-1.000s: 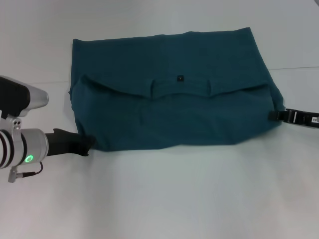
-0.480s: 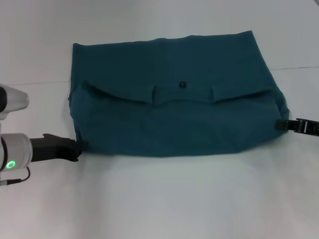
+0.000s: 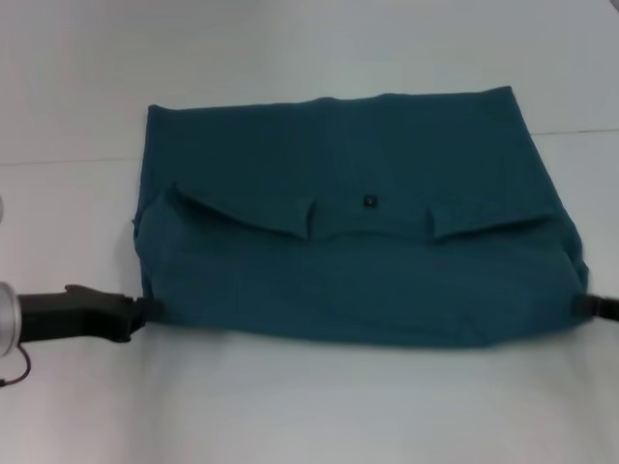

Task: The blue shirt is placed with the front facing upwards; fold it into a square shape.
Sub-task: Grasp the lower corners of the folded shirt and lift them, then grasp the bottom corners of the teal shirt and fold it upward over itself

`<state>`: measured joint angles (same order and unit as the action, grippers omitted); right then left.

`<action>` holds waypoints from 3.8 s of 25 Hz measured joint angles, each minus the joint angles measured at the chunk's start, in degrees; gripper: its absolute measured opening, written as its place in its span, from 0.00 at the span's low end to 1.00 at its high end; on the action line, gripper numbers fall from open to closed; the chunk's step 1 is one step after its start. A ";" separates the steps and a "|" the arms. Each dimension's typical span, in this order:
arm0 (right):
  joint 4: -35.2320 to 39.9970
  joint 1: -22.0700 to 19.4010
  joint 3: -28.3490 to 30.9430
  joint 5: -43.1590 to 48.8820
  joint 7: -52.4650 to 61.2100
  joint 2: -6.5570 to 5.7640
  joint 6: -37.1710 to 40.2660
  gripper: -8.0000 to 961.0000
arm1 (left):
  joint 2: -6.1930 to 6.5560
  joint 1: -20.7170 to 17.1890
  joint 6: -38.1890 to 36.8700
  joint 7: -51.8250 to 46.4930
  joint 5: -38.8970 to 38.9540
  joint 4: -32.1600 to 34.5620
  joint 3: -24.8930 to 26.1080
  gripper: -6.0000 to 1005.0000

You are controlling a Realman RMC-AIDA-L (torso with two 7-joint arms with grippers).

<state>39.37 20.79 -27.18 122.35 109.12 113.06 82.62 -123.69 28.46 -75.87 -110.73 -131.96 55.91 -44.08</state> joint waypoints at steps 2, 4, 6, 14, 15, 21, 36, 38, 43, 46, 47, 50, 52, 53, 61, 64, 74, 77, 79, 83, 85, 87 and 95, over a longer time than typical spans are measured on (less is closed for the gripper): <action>0.12 -2.68 0.75 -0.07 -2.92 0.12 3.30 0.02 | -0.08 -0.65 -3.09 -0.07 -0.02 1.26 0.97 0.01; 0.14 -3.67 0.96 -0.07 -4.00 0.22 4.25 0.02 | -0.10 -1.12 -5.28 -0.10 -0.03 1.70 1.78 0.01; 0.18 -5.67 1.29 -0.07 -6.05 0.38 5.67 0.02 | -0.03 -1.52 -7.91 -0.11 -0.07 1.83 2.82 0.01; 0.19 -11.86 5.25 0.01 -12.06 1.53 9.70 0.02 | 0.22 -3.01 -17.43 0.12 -0.28 2.33 6.23 0.01; 0.18 -12.49 5.96 0.08 -12.82 1.72 10.66 0.02 | 0.24 -3.14 -18.22 0.15 -0.30 2.34 6.38 0.01; 0.19 -15.09 9.44 0.22 -15.95 2.07 13.72 0.02 | 0.21 -4.38 -22.93 1.08 -0.36 2.36 7.30 0.01; 0.58 -16.52 10.84 0.33 -17.51 1.79 15.23 0.02 | -0.15 -5.73 -29.67 2.69 -2.78 1.93 7.41 0.01; 0.63 -16.63 10.97 0.34 -17.57 1.79 15.28 0.02 | -0.15 -5.75 -29.77 2.71 -2.86 1.89 7.44 0.01; 0.73 -14.81 13.22 0.00 -17.64 1.27 16.04 0.02 | -0.13 -4.71 -28.69 2.65 -1.58 1.79 7.84 0.01; 0.81 -11.57 15.70 -0.04 -16.87 0.42 15.99 0.02 | 0.34 -2.70 -25.53 2.14 0.51 0.86 8.04 0.01; 0.81 -10.39 16.34 -0.05 -16.49 0.12 15.59 0.02 | 0.61 -1.84 -24.23 1.89 1.11 0.32 8.17 0.01; 0.78 -5.93 17.59 -0.05 -14.66 -1.01 13.23 0.02 | 1.70 2.02 -18.52 0.58 1.83 -2.51 9.06 0.01; 0.43 -2.61 17.70 -0.05 -13.58 -1.62 10.26 0.02 | 2.51 5.01 -13.51 0.16 1.84 -5.56 9.32 0.01; 0.25 -1.09 17.61 -0.01 -13.24 -1.79 8.36 0.02 | 2.92 6.61 -10.94 0.09 1.84 -7.50 9.28 0.01; -3.44 10.56 15.12 0.21 -14.14 -1.02 -11.37 0.02 | 4.09 17.33 13.94 0.19 1.50 -18.60 8.69 0.01; -7.35 14.00 12.58 0.06 -15.89 -0.79 -19.74 0.02 | 3.83 18.78 19.68 0.46 1.69 -20.17 8.63 0.01; -14.10 22.73 10.21 -0.13 -25.12 2.01 -39.23 0.02 | 1.81 22.53 34.18 4.02 2.00 -24.48 8.58 0.01; -13.80 23.44 10.14 -1.40 -25.21 1.99 -40.09 0.02 | 1.91 23.37 35.46 4.30 2.00 -25.00 8.58 0.01; -13.69 23.51 10.11 -3.03 -25.29 1.44 -40.17 0.02 | 1.88 23.81 36.04 4.30 2.00 -24.98 8.58 0.01; -14.30 23.60 10.00 -4.42 -25.38 0.25 -40.02 0.02 | 1.73 24.43 37.22 4.33 2.00 -24.92 8.58 0.01; -14.32 23.80 9.47 -4.59 -25.32 0.01 -40.19 0.02 | 1.67 24.73 37.80 4.36 2.19 -24.99 8.58 0.01; -14.33 23.89 9.32 -4.59 -25.31 -0.02 -40.22 0.02 | 1.60 24.89 38.14 4.52 2.47 -25.09 8.54 0.01; -14.39 24.41 8.88 -4.59 -25.38 -0.18 -40.43 0.02 | 1.48 25.40 38.73 5.05 3.29 -26.14 8.49 0.02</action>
<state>24.98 45.19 -18.30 117.76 83.74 112.89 42.20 -122.21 53.86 -37.14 -105.68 -128.67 29.77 -35.60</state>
